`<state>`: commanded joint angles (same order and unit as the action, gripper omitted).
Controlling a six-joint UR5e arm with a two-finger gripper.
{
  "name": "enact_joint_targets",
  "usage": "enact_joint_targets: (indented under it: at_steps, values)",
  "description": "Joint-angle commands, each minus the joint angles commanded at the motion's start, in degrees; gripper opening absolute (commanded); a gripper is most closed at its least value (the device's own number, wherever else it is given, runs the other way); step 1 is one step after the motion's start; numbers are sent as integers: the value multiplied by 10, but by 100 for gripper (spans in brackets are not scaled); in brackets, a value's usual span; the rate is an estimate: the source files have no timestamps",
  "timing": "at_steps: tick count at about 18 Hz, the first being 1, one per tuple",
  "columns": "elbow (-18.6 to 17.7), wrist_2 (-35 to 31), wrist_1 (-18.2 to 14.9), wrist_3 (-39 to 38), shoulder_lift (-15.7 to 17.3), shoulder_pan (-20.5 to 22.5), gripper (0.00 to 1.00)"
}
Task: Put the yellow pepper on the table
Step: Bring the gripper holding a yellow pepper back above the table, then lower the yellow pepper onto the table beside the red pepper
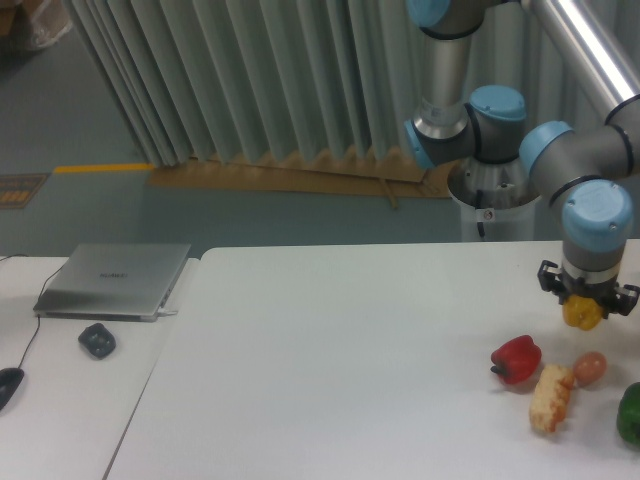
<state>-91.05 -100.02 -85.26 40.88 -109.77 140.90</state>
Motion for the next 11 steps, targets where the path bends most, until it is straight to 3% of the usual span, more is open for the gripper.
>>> enact_joint_targets:
  at_steps: [6, 11]
  values:
    - [2, -3, 8, -54, -14, -34, 50]
    - [0, -5, 11, -58, -14, -36, 51]
